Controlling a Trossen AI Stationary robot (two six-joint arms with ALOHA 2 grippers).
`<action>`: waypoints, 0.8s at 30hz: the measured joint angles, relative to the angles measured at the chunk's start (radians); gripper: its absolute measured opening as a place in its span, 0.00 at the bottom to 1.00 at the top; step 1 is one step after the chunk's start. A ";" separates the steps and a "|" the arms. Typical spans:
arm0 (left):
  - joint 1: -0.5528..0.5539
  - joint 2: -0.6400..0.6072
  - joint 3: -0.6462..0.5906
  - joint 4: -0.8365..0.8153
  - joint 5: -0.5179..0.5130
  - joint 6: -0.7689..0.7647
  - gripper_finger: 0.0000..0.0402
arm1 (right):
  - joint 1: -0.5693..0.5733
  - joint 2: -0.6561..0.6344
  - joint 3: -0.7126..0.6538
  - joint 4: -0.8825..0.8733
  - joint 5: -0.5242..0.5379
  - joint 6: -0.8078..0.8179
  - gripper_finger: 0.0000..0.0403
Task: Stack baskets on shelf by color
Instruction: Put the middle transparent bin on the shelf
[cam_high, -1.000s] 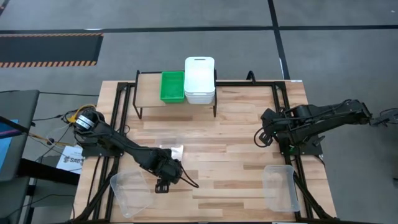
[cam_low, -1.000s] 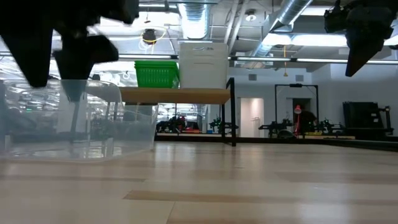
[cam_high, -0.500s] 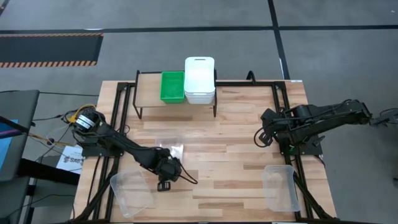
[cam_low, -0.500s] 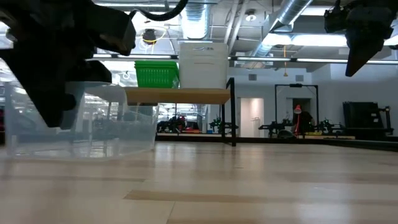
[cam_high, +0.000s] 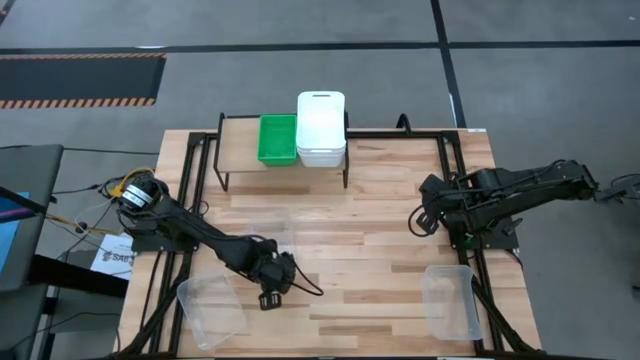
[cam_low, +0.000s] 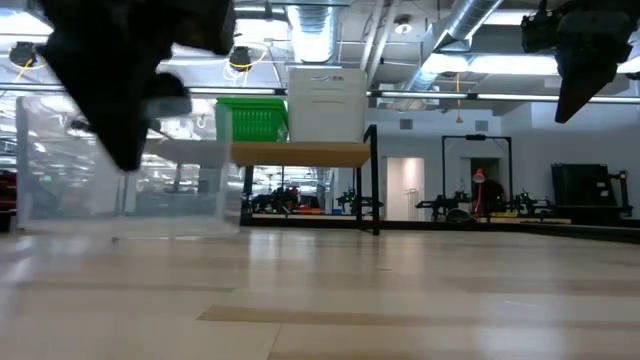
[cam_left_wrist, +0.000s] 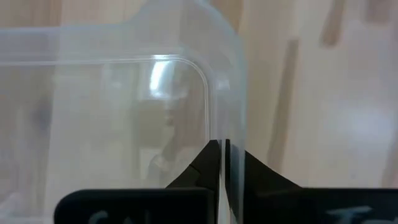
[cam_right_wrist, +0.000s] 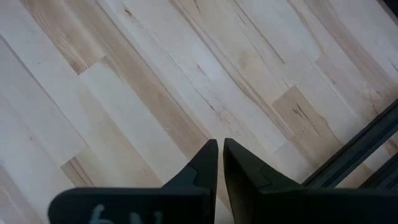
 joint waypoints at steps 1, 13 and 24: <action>0.000 0.000 0.016 -0.001 -0.003 0.000 0.00 | 0.000 0.000 0.000 0.000 0.000 0.000 0.13; 0.020 -0.002 0.301 -0.072 -0.214 0.131 0.00 | 0.000 0.000 0.000 0.000 0.001 0.000 0.13; 0.040 -0.004 0.547 -0.214 -0.659 0.294 0.00 | 0.000 0.000 0.000 0.001 0.001 0.000 0.13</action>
